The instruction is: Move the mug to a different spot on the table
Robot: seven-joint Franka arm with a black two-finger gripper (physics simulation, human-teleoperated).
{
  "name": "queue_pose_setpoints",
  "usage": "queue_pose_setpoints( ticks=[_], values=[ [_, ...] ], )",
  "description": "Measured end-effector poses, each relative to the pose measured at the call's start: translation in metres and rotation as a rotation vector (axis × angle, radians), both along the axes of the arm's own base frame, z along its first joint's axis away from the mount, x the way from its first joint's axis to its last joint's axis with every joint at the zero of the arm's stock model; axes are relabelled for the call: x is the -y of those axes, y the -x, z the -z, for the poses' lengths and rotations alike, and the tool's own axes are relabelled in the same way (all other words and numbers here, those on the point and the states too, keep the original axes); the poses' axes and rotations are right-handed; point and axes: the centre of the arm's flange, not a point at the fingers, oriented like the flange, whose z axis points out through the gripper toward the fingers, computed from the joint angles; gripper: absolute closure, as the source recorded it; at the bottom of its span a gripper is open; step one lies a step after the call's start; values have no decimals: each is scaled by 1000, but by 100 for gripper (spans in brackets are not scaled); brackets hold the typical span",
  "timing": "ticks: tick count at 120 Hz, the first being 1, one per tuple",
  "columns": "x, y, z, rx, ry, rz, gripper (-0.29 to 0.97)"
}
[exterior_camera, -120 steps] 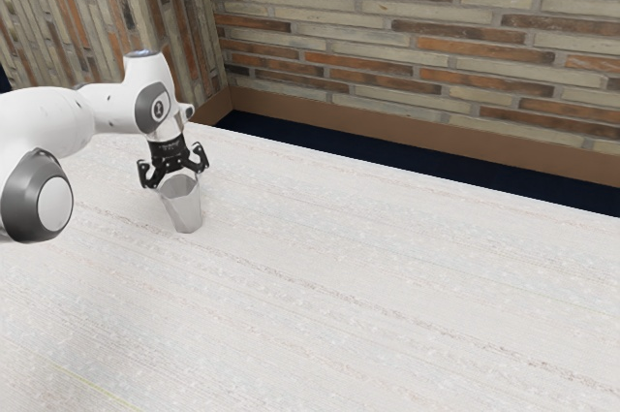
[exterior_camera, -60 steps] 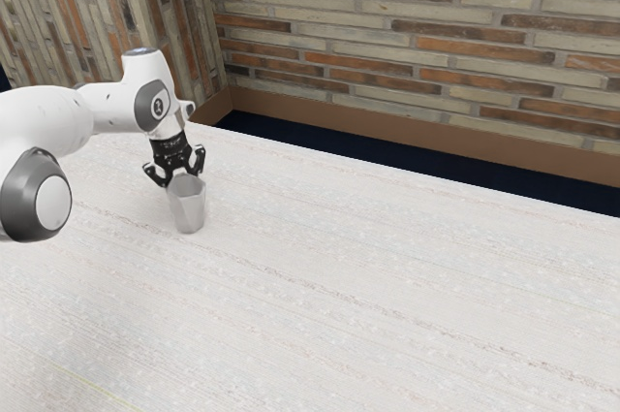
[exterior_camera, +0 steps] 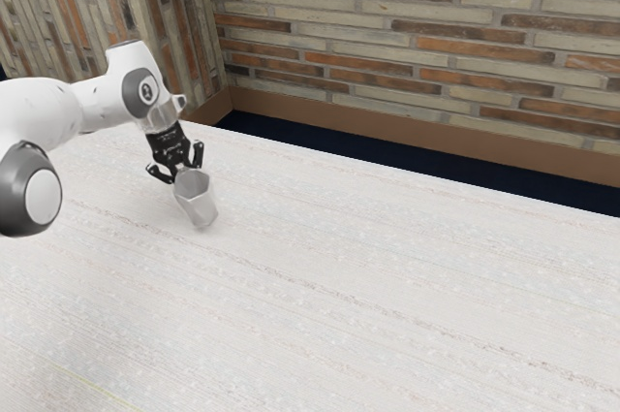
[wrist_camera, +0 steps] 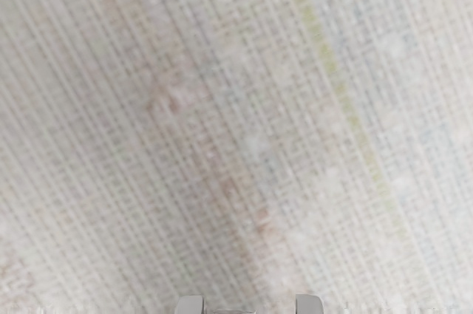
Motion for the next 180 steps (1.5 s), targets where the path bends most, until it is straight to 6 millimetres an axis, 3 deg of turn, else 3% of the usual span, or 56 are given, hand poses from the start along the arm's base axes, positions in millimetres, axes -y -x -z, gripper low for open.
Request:
queue_pose_setpoints(
  ticks=[40,56,82,102,140,180],
  values=[
    [16,18,9,-109,139,-19,72],
    [47,14,11,-133,154,21,73],
    [105,23,32,-169,177,72,74],
    [130,26,35,-153,169,86,74],
    [151,30,38,-140,165,81,74],
    [154,40,48,-156,182,41,73]
  ],
)
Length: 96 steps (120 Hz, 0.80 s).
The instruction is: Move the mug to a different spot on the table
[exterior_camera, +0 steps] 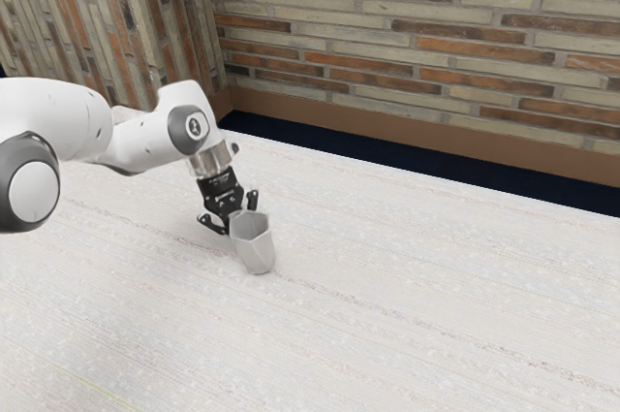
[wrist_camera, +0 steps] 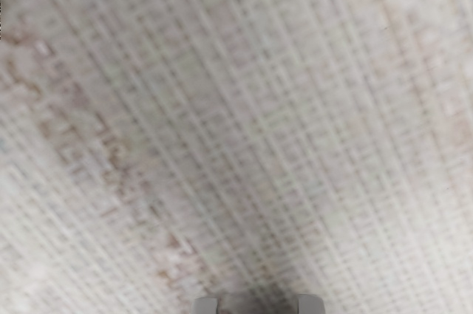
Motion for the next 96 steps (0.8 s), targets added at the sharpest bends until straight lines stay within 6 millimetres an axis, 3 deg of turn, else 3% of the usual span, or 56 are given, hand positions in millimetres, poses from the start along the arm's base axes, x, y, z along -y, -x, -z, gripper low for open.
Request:
queue_pose_setpoints(
  ticks=[4,31,60,80,96],
  values=[
    [0,0,1,0,1,-3,73],
    [-2,-1,-4,18,9,-16,28],
    [-23,1,-9,30,1,-44,9],
    [-44,1,-52,90,-46,-57,4],
    [-46,10,-112,154,-178,36,2]
  ],
)
